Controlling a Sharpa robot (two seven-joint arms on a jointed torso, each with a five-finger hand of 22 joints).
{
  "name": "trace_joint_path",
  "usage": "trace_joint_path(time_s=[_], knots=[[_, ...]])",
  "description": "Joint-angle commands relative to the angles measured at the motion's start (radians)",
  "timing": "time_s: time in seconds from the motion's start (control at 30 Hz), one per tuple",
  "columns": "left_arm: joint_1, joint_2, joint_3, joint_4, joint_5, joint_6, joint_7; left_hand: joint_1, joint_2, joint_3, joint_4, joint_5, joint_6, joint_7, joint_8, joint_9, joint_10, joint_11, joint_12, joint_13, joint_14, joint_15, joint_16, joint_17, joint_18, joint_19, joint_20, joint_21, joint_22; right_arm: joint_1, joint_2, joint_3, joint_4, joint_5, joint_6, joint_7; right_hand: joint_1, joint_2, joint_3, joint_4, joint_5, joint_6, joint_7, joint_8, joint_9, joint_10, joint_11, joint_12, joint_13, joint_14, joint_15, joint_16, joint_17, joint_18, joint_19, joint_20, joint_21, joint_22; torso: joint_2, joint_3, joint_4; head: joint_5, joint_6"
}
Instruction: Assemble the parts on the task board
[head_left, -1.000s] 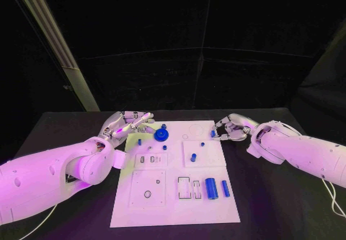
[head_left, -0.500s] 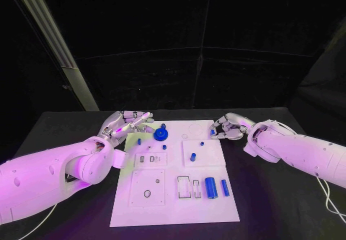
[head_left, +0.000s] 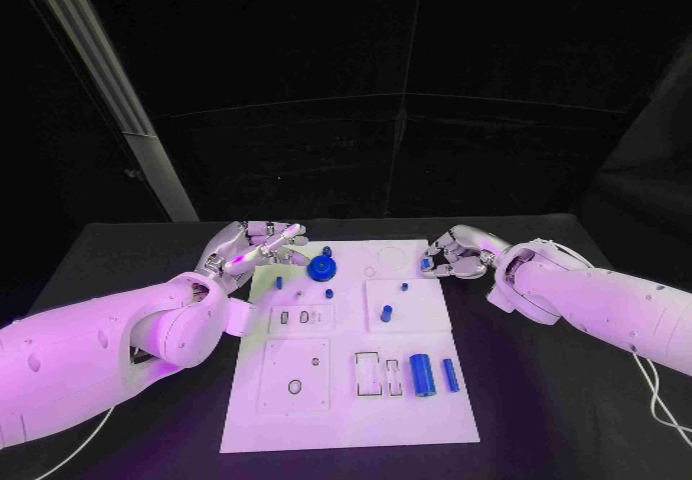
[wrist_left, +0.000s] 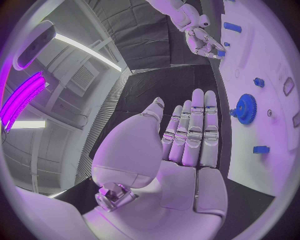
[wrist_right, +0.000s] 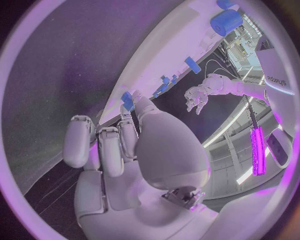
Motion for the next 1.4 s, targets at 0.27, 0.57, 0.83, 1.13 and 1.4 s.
trace_joint_path(time_s=[0.27,0.57,0.83,1.13,1.4], knots=[[0.001,-0.002,0.000,-0.001,-0.001,0.013,0.004,0.000,0.009,0.000,-0.006,-0.004,0.005,0.004,-0.007,-0.001,0.006,0.001,-0.006,0.000,-0.004,0.003,-0.005,0.001,0.007,0.002,0.002,-0.005,-0.001,0.002,0.001,0.000,0.009,-0.041,-0.075,0.009,0.006,0.028,0.026,-0.011,-0.016,0.034,-0.013,0.012,0.007,0.009,-0.020,0.007,0.067,0.083,-0.013,0.007,0.160,-0.017,0.002,-0.016,0.009,0.008,0.000,0.0007,0.0003,-0.002,-0.003],[0.002,-0.009,0.000,0.000,-0.001,0.010,0.004,0.000,0.009,0.000,-0.006,-0.004,0.005,0.004,-0.007,-0.001,0.006,0.001,-0.006,0.000,-0.004,0.003,-0.005,0.001,0.007,0.002,0.002,-0.005,-0.001,0.004,-0.038,0.002,0.122,-0.059,-0.162,-0.020,-0.016,0.029,0.030,-0.004,-0.017,0.041,-0.016,0.012,0.006,0.012,-0.022,0.009,0.069,0.084,-0.016,0.009,0.165,-0.019,0.007,-0.020,0.013,0.015,-0.005,-0.0028,-0.0003,0.001,0.004],[0.004,-0.015,0.000,0.001,-0.001,0.006,0.007,0.000,0.009,0.000,-0.006,-0.004,0.005,0.004,-0.007,-0.001,0.006,0.001,-0.006,0.000,-0.004,0.003,-0.005,0.001,0.007,0.002,0.002,-0.005,-0.001,0.023,-0.044,0.003,0.270,-0.084,-0.198,-0.112,-0.023,0.032,0.034,-0.003,-0.013,0.048,-0.020,0.013,0.007,0.011,-0.025,0.007,0.067,0.084,-0.018,0.008,0.162,-0.019,0.007,-0.022,0.013,0.014,-0.013,-0.0098,-0.0008,0.006,0.002],[0.011,-0.015,0.000,-0.001,-0.001,0.002,0.011,-0.001,0.012,0.002,-0.006,-0.004,0.006,0.004,-0.008,-0.001,0.007,0.001,-0.008,0.000,-0.004,0.003,-0.007,0.003,0.007,0.003,0.002,-0.006,-0.002,0.027,0.052,0.002,0.341,-0.186,-0.178,-0.224,-0.028,0.032,0.037,-0.003,-0.007,0.051,-0.022,0.014,0.007,0.010,-0.027,0.003,0.064,0.083,-0.020,0.006,0.159,-0.018,0.005,-0.023,0.011,0.010,-0.018,-0.0167,0.0026,0.037,-0.017],[0.021,-0.005,0.000,-0.024,0.026,-0.009,0.017,0.001,0.013,0.003,-0.008,-0.004,0.007,0.003,-0.009,-0.001,0.008,0.001,-0.008,0.000,-0.005,0.003,-0.008,0.005,0.007,0.003,0.002,-0.007,-0.002,0.018,0.163,-0.015,0.324,-0.254,-0.124,-0.293,-0.033,0.031,0.038,-0.002,-0.003,0.052,-0.022,0.013,0.007,0.007,-0.028,-0.003,0.060,0.082,-0.021,0.003,0.152,-0.016,0.000,-0.025,0.006,0.000,-0.019,-0.0188,0.0088,0.060,-0.024]])
